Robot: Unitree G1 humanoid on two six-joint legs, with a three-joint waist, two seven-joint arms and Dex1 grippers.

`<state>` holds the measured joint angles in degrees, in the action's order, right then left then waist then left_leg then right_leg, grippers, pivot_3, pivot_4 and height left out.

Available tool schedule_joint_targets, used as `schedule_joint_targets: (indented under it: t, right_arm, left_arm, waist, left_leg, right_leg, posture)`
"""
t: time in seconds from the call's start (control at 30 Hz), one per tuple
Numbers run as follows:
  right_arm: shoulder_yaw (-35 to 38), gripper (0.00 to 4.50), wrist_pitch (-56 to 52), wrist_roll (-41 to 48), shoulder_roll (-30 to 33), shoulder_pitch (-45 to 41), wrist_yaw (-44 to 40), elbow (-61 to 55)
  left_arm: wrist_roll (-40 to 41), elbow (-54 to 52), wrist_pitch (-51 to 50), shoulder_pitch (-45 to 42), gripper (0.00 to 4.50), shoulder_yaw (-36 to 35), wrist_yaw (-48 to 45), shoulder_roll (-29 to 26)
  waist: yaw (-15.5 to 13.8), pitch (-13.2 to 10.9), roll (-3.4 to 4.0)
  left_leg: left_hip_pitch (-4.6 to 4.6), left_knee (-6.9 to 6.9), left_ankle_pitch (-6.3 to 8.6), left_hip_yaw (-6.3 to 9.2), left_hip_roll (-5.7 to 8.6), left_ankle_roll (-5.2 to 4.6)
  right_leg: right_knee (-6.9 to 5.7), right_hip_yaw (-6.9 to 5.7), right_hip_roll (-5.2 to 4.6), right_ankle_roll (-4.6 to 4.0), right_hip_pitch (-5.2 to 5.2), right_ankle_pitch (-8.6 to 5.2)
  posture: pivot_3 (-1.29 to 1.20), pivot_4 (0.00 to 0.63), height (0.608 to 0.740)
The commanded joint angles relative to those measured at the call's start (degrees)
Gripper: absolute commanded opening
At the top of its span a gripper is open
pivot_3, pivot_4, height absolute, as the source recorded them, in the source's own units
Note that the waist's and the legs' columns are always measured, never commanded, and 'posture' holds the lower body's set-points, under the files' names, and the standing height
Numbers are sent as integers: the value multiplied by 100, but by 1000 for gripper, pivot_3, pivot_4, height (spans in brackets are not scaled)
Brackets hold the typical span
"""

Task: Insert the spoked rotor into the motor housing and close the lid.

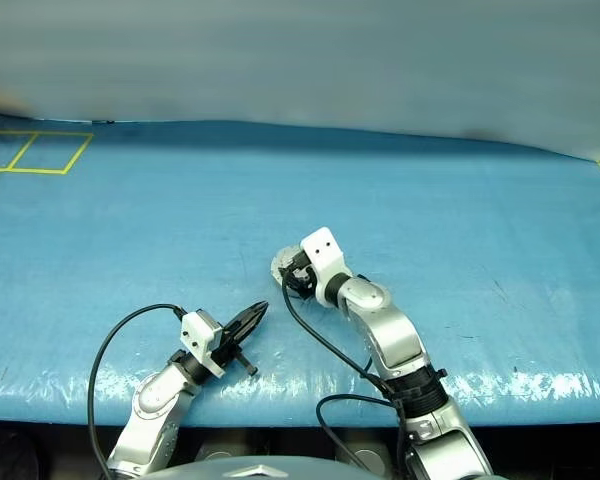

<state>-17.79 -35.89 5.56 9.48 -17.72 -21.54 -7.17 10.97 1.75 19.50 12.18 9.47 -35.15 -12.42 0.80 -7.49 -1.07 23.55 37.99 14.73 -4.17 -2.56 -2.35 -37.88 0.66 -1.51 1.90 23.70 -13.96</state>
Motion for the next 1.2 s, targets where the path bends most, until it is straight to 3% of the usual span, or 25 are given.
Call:
schedule_joint_targets:
  t: [0.03, 0.7, 1.07, 1.2]
  right_arm:
    - [-135, 3039, 113, -158, 106, 49, -95, 142]
    - [-156, 3039, 604, -613, 385, -277, -106, 720]
    - [10, 3039, 236, -401, 293, -281, -195, 818]
    - [-37, 3039, -264, -231, 325, -175, -398, 768]
  left_arm:
    - [58, -78, 107, -16, 0, -13, -11, 32]
    - [66, -110, 96, -2, 0, -11, -1, 11]
    - [79, -120, 93, -10, 0, -13, 10, 23]
    - [529, -429, -644, -99, 0, -262, 266, 106]
  waist:
    - [-1, 0, 0]
    - [-11, 5, 4]
    - [-10, 7, 5]
    - [-18, 16, 6]
  left_leg:
    - [0, 0, 0, 0, 0, 0]
    - [-9, 18, -6, -7, 1, -9]
    - [-8, 21, -7, -12, 1, -12]
    - [-10, 21, -7, -11, 1, -12]
  right_leg:
    - [0, 0, 0, 0, 0, 0]
    - [-2, 6, -4, -10, -12, -4]
    - [-2, 10, -11, -17, -12, 3]
    - [-1, 10, -17, -18, -15, 4]
  posture:
    - [0, 150, 740]
    - [0, 150, 740]
    - [0, 150, 740]
    - [0, 150, 740]
